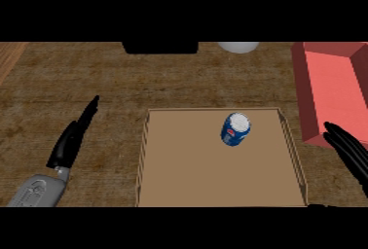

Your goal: Pick the can from the tray and place it in the cardboard box

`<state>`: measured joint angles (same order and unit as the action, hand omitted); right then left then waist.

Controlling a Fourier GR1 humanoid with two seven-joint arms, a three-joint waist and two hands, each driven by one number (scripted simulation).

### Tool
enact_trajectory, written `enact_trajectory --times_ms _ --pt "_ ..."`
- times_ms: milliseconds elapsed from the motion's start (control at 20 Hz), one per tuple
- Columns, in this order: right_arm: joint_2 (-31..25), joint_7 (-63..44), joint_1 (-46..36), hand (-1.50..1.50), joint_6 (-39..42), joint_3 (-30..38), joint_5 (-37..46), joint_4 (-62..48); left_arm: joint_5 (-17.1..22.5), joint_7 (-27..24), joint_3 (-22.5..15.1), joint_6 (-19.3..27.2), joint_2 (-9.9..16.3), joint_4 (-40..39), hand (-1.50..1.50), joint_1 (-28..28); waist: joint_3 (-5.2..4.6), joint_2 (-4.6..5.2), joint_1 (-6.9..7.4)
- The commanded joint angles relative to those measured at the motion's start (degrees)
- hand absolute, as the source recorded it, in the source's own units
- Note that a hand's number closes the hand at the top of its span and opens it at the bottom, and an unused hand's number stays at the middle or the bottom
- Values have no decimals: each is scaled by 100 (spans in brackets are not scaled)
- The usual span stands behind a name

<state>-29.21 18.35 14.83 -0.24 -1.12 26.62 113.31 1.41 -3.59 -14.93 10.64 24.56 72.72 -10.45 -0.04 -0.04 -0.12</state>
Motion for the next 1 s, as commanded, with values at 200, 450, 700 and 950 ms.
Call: enact_trajectory --times_ms 200,450,700,950 --pt "503 -949 -583 -150 600 -439 681 -52 -274 358 329 -295 -142 313 0 68 4 1 8" --pt "996 -629 -1083 -150 402 -711 1153 -993 -601 -3 412 -295 -430 211 0 285 4 4 20" --pt "1249 -381 -1463 -150 -46 -494 1451 -1402 -685 31 618 -416 -503 230 0 327 5 5 24" --pt "1497 -680 -1629 -150 -96 -809 2109 -1426 -659 464 823 -794 -314 997 0 564 5 -1 40"
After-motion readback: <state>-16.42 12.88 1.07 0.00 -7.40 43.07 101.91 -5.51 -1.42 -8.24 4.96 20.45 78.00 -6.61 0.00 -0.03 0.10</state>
